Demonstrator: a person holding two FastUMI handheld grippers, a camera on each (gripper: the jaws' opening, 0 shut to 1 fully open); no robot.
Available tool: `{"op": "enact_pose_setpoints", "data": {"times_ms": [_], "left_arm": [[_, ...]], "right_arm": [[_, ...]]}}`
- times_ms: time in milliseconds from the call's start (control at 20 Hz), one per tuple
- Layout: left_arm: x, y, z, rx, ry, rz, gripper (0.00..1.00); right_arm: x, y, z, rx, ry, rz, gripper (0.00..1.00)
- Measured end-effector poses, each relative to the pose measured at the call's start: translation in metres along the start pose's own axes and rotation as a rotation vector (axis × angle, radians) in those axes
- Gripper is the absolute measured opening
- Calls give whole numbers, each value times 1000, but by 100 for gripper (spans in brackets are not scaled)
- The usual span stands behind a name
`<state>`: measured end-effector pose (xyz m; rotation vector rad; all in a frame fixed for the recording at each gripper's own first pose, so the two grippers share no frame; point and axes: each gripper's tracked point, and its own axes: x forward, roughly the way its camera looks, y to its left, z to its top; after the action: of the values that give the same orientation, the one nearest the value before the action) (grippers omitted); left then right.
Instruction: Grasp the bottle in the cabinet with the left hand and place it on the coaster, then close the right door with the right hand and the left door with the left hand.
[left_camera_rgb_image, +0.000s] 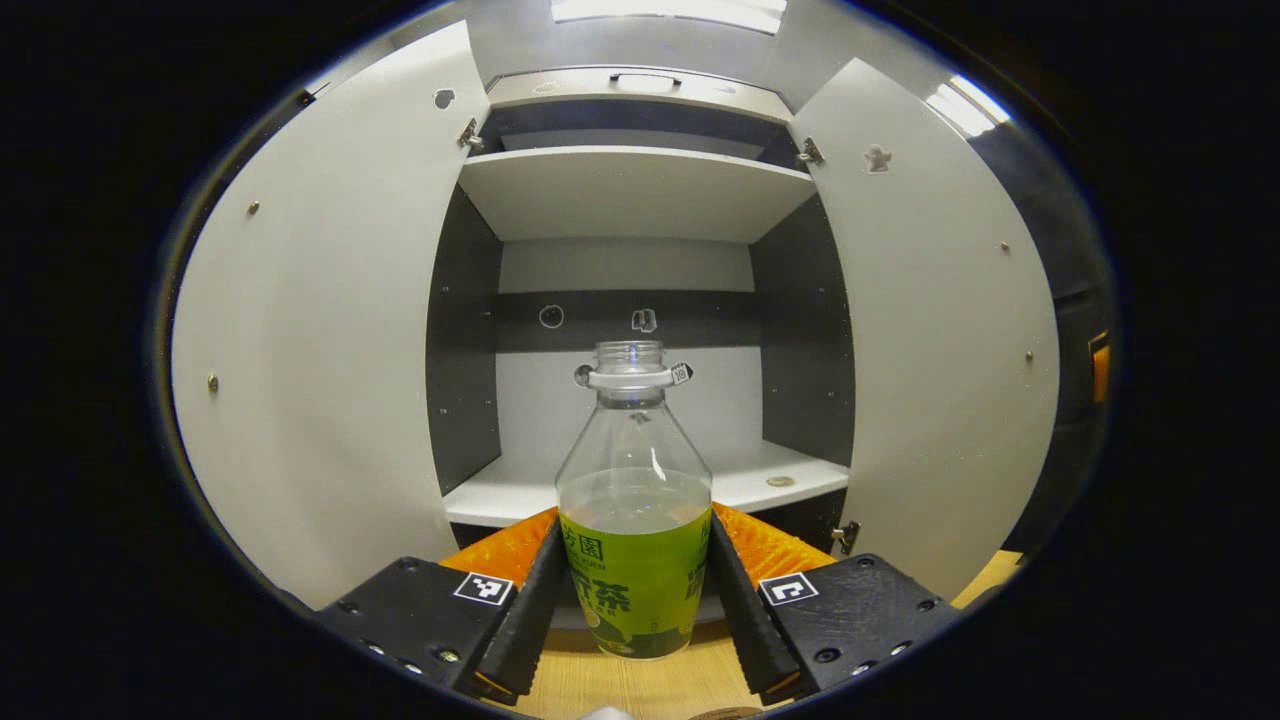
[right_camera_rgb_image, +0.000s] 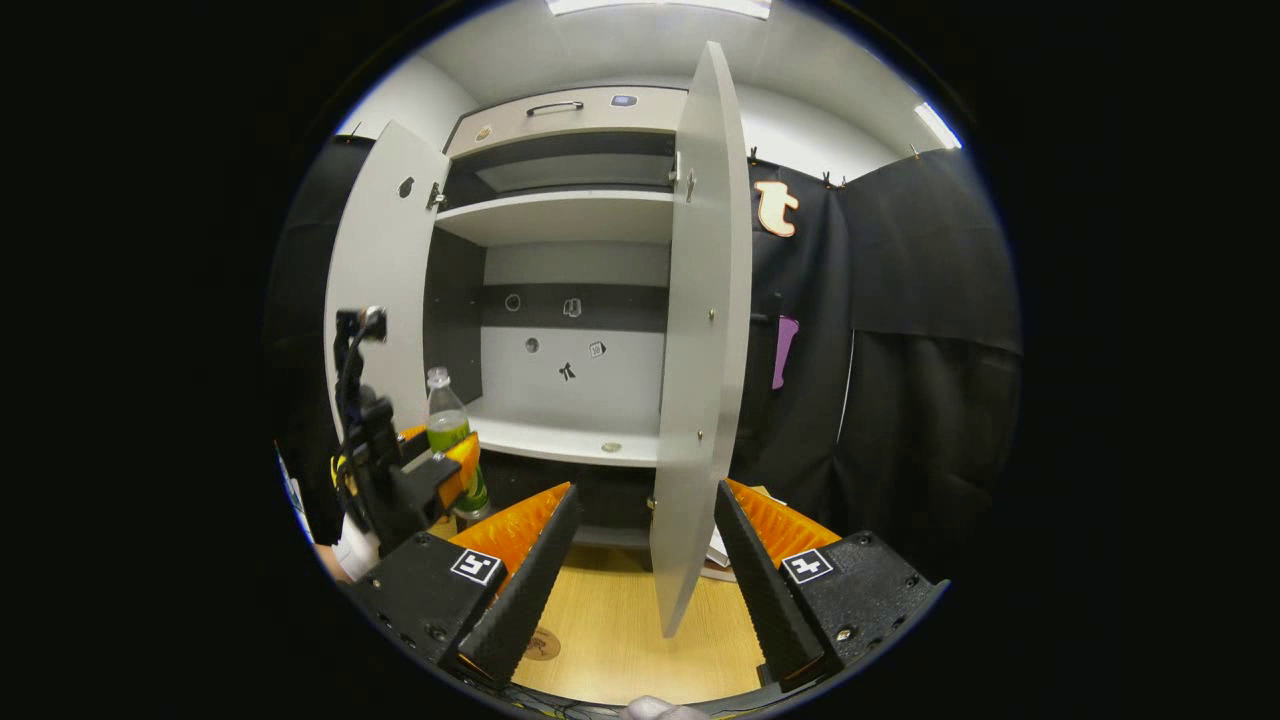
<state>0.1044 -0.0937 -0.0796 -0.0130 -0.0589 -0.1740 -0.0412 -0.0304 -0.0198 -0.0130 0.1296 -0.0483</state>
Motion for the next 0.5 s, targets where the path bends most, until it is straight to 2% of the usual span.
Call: {"op": "enact_pose_setpoints", "data": {"times_ms": [250, 300, 350, 500], "left_arm": [[-36, -40, -59, -11, 23, -86, 74], [-41, -49, -72, -19, 29, -105, 77], [-46, -57, -88, -33, 45, -123, 74], [-57, -76, -132, -125, 100, -163, 74]], "right_arm": [[-4, -4, -10, 1, 36, 4, 84], [-5, -6, -11, -8, 40, 1, 84], [-6, -7, -12, -17, 45, -2, 84], [-10, -12, -16, -33, 63, -12, 84]]}}
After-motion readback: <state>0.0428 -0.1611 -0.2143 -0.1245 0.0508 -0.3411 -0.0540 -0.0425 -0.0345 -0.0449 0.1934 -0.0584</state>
